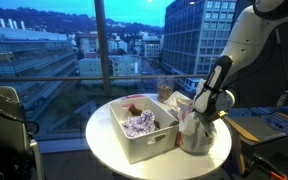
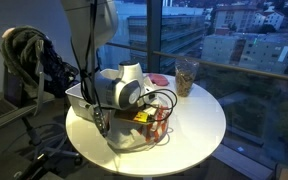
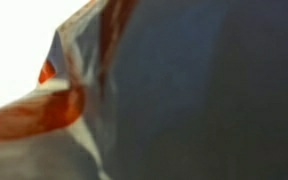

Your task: Put the purple shirt, the turnip plushie, moose toy and bowl in the basket

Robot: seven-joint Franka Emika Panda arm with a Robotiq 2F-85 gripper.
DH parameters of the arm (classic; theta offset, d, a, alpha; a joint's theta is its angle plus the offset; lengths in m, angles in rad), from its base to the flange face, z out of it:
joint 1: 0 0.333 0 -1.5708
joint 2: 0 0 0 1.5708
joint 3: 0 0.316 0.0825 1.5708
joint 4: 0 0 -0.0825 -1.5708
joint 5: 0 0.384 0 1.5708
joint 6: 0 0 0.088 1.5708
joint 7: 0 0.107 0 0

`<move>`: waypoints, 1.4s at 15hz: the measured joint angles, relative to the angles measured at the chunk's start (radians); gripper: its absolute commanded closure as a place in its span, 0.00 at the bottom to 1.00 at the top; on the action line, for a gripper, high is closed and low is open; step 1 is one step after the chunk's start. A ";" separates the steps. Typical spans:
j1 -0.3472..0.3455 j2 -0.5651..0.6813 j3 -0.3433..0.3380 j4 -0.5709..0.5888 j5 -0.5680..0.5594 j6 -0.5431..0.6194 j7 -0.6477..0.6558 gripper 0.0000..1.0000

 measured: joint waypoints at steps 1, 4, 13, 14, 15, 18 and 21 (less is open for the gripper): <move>0.018 -0.024 -0.008 -0.001 0.000 -0.036 0.002 1.00; 0.109 -0.120 -0.072 -0.005 -0.023 -0.186 0.032 0.99; 0.466 -0.360 -0.442 0.024 -0.636 -0.289 0.554 0.99; 0.492 -0.383 -0.458 0.026 -0.676 -0.330 0.589 0.99; 0.495 -0.413 -0.441 0.028 -0.710 -0.405 0.615 0.99; 0.574 -0.484 -0.449 0.028 -0.773 -0.665 0.673 0.99; 0.655 -0.508 -0.451 0.040 -0.807 -0.918 0.744 0.99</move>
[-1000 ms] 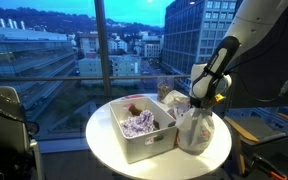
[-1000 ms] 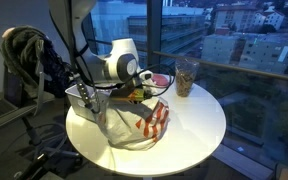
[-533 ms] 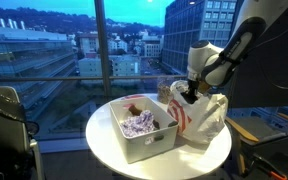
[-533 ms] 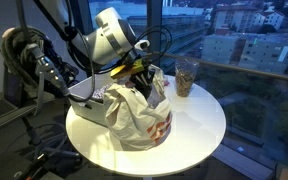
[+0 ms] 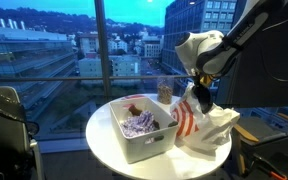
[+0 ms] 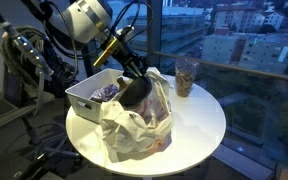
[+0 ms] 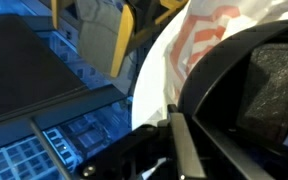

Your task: Put the purple shirt, the turnip plushie, moose toy and bowl in the basket

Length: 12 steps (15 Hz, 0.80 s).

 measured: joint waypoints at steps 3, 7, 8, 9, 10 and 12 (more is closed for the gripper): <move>0.066 -0.005 0.006 0.031 -0.003 -0.246 0.046 0.99; 0.137 -0.006 0.012 0.092 -0.004 -0.572 0.069 0.99; 0.117 -0.010 0.057 0.109 -0.010 -0.638 0.069 0.99; 0.066 -0.018 0.136 0.124 -0.017 -0.683 0.069 0.99; 0.017 -0.031 0.214 0.136 -0.024 -0.700 0.069 0.99; -0.074 -0.062 0.352 0.154 -0.028 -0.687 0.070 0.99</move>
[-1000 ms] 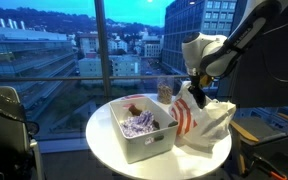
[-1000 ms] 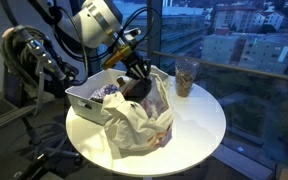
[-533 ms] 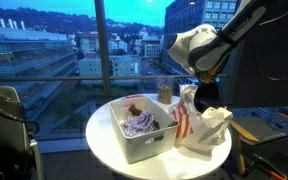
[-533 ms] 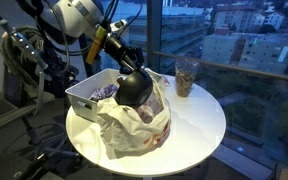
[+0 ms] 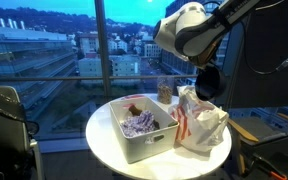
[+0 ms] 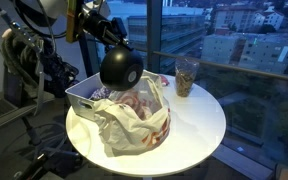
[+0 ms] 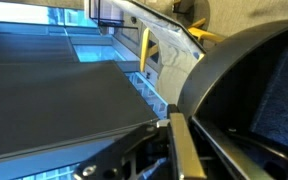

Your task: Put the purple shirt, the turnip plushie, moose toy and bowl in the basket

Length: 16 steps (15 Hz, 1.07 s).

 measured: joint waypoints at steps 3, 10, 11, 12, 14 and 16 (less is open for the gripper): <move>-0.111 -0.032 0.144 0.021 0.000 0.128 -0.002 0.99; -0.283 0.085 0.228 0.078 0.025 0.661 -0.052 0.99; -0.296 0.120 0.231 0.094 0.036 0.733 -0.064 0.99; -0.307 0.158 0.233 0.113 0.054 0.803 -0.078 0.99; -0.321 0.234 0.239 0.150 0.106 0.927 -0.125 0.99; -0.326 0.309 0.244 0.182 0.171 1.019 -0.201 0.99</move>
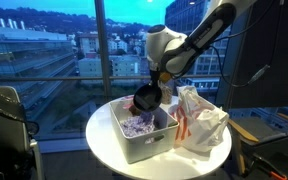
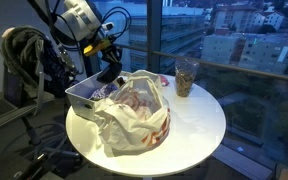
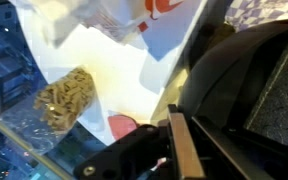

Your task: Put the purple shirt, the turnip plushie, moose toy and bowl in the basket

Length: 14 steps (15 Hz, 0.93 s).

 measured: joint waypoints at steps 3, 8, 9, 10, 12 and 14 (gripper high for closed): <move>0.000 0.105 0.001 0.041 0.097 0.061 -0.126 0.70; -0.031 0.174 0.064 0.072 0.399 0.093 -0.430 0.39; -0.046 0.169 0.093 0.074 0.475 0.084 -0.497 0.33; -0.060 0.160 0.119 0.077 0.539 0.069 -0.550 0.24; -0.076 0.133 0.153 0.081 0.639 0.026 -0.614 0.11; -0.077 0.093 0.152 0.081 0.676 -0.030 -0.621 0.00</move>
